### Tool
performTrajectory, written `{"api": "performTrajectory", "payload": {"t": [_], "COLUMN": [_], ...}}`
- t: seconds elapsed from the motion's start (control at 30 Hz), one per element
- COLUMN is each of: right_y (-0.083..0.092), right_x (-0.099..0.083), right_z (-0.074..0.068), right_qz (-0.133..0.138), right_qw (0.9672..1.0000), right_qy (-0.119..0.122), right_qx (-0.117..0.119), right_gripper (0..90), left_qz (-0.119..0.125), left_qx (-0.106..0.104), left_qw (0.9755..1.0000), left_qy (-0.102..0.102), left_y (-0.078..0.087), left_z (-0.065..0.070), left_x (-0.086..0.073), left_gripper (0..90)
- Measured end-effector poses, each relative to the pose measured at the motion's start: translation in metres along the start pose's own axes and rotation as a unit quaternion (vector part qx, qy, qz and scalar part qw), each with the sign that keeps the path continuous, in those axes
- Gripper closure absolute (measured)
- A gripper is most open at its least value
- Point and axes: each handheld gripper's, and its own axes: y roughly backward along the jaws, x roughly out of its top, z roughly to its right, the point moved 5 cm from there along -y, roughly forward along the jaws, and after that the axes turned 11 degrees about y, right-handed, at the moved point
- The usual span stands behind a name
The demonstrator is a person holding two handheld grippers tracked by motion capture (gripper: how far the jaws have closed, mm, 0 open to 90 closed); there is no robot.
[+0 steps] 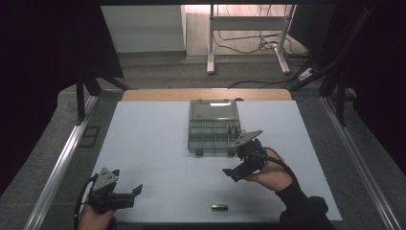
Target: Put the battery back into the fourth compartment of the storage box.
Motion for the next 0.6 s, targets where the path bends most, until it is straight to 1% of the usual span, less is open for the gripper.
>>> {"api": "performTrajectory", "payload": {"t": [0.03,0.1,0.13,0.17,0.23,0.3,0.37,0.4,0.47,0.5,0.53,0.6], "right_y": [0.000,-0.001,-0.001,-0.001,0.000,0.000,0.000,-0.002,-0.004,-0.004,-0.006,-0.008], "right_x": [0.000,-0.002,-0.003,-0.005,-0.005,-0.007,-0.010,-0.013,-0.015,-0.015,-0.017,-0.018], "right_z": [0.000,-0.006,-0.009,-0.014,-0.015,-0.021,-0.026,-0.032,-0.037,-0.037,-0.043,-0.047], "right_qz": [0.000,-0.005,-0.009,-0.011,-0.011,-0.009,-0.011,-0.017,-0.019,-0.019,-0.022,-0.024], "right_qw": [1.0000,1.0000,0.9999,0.9999,0.9999,0.9999,0.9997,0.9994,0.9993,0.9993,0.9990,0.9987], "right_qy": [0.000,0.004,0.005,0.008,0.009,0.012,0.019,0.023,0.025,0.025,0.028,0.029], "right_qx": [0.000,0.002,0.002,0.000,0.000,0.005,0.014,0.020,0.022,0.022,0.028,0.035], "right_gripper": [0.0,0.1,1.5,4.7,5.7,7.6,12.6,14.3,16.0,16.0,17.3,19.3], "left_qz": [0.000,0.001,0.001,0.001,0.001,0.001,0.001,0.001,0.002,0.002,0.001,0.001], "left_qx": [0.000,0.000,0.000,0.000,0.000,0.000,0.000,0.000,-0.001,-0.001,0.000,0.000], "left_qw": [1.0000,1.0000,1.0000,1.0000,1.0000,1.0000,1.0000,1.0000,1.0000,1.0000,1.0000,1.0000], "left_qy": [0.000,0.001,0.001,0.002,0.001,0.001,0.002,0.003,0.003,0.003,0.002,0.002], "left_y": [0.000,0.000,0.000,0.000,0.001,0.000,0.000,0.000,0.000,0.001,0.000,0.000], "left_z": [0.000,0.000,-0.001,-0.001,0.000,0.000,-0.001,-0.001,-0.001,0.000,0.000,0.000], "left_x": [0.000,0.000,0.000,0.000,0.000,0.000,0.000,0.000,0.000,0.000,0.000,0.000], "left_gripper": [3.5,3.5,3.5,3.5,3.5,3.5,3.5,3.5,3.5,3.5,3.5,3.5]}}
